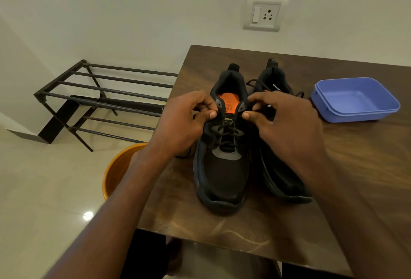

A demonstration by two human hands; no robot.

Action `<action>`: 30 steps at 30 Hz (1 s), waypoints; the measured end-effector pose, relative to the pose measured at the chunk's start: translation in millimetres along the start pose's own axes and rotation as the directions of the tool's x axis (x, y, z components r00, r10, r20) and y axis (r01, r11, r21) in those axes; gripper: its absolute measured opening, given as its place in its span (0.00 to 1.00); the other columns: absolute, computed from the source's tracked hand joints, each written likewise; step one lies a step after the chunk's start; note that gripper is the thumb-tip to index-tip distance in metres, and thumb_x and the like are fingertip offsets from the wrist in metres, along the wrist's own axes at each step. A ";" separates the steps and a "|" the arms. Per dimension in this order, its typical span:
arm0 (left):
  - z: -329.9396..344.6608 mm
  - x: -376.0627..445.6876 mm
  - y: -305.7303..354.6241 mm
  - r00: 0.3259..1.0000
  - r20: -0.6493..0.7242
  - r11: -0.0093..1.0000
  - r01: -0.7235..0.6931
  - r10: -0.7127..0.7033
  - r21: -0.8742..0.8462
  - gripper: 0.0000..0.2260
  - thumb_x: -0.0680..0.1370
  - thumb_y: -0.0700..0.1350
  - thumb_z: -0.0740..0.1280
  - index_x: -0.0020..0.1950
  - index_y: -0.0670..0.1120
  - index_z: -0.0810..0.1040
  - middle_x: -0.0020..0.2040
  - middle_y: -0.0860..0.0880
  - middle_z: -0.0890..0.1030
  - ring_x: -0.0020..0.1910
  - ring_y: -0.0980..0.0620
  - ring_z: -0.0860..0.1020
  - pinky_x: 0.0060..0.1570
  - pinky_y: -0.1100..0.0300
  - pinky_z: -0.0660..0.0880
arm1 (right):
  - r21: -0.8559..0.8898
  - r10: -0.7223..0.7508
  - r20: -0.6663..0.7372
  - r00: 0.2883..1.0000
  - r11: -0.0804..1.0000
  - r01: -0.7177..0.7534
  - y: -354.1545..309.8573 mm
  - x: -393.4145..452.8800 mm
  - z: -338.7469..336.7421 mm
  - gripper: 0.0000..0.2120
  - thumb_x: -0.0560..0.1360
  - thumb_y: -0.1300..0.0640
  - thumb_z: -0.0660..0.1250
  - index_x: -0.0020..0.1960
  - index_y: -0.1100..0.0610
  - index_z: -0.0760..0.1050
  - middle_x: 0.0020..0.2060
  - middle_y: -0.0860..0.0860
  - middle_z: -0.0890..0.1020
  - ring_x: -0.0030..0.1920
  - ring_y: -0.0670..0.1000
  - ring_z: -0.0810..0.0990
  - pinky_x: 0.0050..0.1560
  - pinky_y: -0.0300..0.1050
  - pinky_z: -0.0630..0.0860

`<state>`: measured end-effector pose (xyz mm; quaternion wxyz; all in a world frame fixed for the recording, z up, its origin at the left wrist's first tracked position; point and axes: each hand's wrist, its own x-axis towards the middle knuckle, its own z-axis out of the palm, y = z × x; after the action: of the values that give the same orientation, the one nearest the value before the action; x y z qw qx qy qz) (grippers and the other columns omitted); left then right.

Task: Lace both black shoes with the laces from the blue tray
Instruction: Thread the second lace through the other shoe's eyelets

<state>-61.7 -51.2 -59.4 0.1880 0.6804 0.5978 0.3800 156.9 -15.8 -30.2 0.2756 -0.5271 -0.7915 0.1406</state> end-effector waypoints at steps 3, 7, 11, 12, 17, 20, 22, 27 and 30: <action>-1.0 -0.5 0.2 1.000 -0.011 1.000 -0.006 0.006 0.017 0.05 0.80 0.38 0.70 0.52 0.47 0.82 0.49 0.52 0.82 0.50 0.54 0.81 0.56 0.51 0.80 | -0.068 0.010 0.033 0.999 0.998 -0.008 -5.1 1.3 5.1 0.09 0.80 0.55 0.70 0.58 0.46 0.84 0.53 0.45 0.85 0.55 0.48 0.81 0.60 0.50 0.77; -3.4 -0.6 -0.4 1.000 -0.010 1.000 -0.013 0.013 -0.009 0.05 0.80 0.37 0.70 0.52 0.46 0.82 0.50 0.53 0.82 0.53 0.55 0.81 0.57 0.52 0.80 | -0.140 0.067 0.052 0.996 0.988 -0.059 -6.5 0.6 5.0 0.10 0.80 0.57 0.69 0.57 0.46 0.83 0.53 0.46 0.85 0.54 0.49 0.81 0.55 0.47 0.76; -2.3 -1.6 8.7 0.993 -0.115 0.994 -0.020 0.032 0.108 0.03 0.81 0.45 0.71 0.53 0.49 0.81 0.51 0.53 0.77 0.51 0.57 0.76 0.51 0.64 0.73 | -0.078 0.056 0.055 0.997 0.996 -0.051 -15.5 -2.7 -5.1 0.07 0.80 0.48 0.70 0.56 0.45 0.83 0.46 0.44 0.85 0.46 0.45 0.82 0.49 0.48 0.81; -3.3 -1.0 12.6 0.986 -0.164 0.995 -0.027 0.043 0.097 0.02 0.82 0.47 0.70 0.52 0.49 0.80 0.49 0.53 0.77 0.49 0.56 0.76 0.49 0.65 0.72 | -0.042 0.058 0.067 0.996 0.998 -0.055 -19.4 -3.6 -9.3 0.07 0.79 0.47 0.70 0.55 0.46 0.83 0.44 0.43 0.85 0.44 0.44 0.82 0.49 0.48 0.82; -4.5 -3.1 38.7 0.992 -0.105 0.916 0.024 -0.072 -0.401 0.19 0.88 0.49 0.55 0.53 0.38 0.79 0.38 0.45 0.82 0.38 0.51 0.82 0.41 0.60 0.78 | 0.557 -0.005 0.211 0.978 0.822 -0.116 -50.9 -12.8 -32.3 0.04 0.79 0.57 0.72 0.51 0.51 0.85 0.39 0.46 0.87 0.33 0.41 0.82 0.36 0.33 0.78; 3.0 -7.3 59.3 0.992 0.061 0.746 0.123 -0.109 -0.654 0.30 0.89 0.54 0.43 0.62 0.36 0.79 0.44 0.38 0.84 0.43 0.44 0.85 0.47 0.48 0.83 | 0.751 -0.015 0.166 0.986 0.650 -0.117 -60.6 -15.8 -41.0 0.07 0.80 0.60 0.69 0.55 0.56 0.84 0.42 0.49 0.88 0.26 0.47 0.77 0.29 0.33 0.74; 6.0 -6.3 64.2 0.978 0.181 0.628 0.203 -0.100 -0.751 0.36 0.86 0.61 0.38 0.70 0.40 0.76 0.44 0.36 0.83 0.41 0.43 0.84 0.46 0.45 0.80 | 0.810 0.049 0.107 0.993 0.576 -0.116 -61.4 -14.9 -42.2 0.06 0.80 0.62 0.70 0.56 0.60 0.84 0.42 0.52 0.88 0.25 0.46 0.77 0.29 0.36 0.77; -7.5 -5.3 54.9 0.938 0.339 0.457 0.332 -0.069 -0.825 0.28 0.87 0.59 0.47 0.77 0.42 0.68 0.44 0.40 0.83 0.32 0.47 0.81 0.37 0.53 0.74 | 0.692 0.181 -0.082 0.980 0.718 -0.075 -31.8 -6.2 -40.7 0.03 0.78 0.57 0.73 0.52 0.54 0.84 0.41 0.49 0.88 0.37 0.44 0.85 0.36 0.38 0.80; -17.1 -6.5 48.7 0.950 0.306 0.444 0.299 -0.059 -0.845 0.17 0.85 0.44 0.61 0.73 0.40 0.72 0.43 0.45 0.81 0.33 0.53 0.77 0.34 0.62 0.77 | 0.550 0.233 -0.199 0.952 0.830 -0.088 -11.3 -2.3 -37.8 0.04 0.77 0.54 0.75 0.51 0.50 0.84 0.40 0.46 0.87 0.43 0.44 0.86 0.44 0.43 0.83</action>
<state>-41.7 -71.3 -15.8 0.6197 0.4560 0.3573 0.5296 171.1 -25.0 5.5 0.4990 -0.5080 -0.6305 0.3087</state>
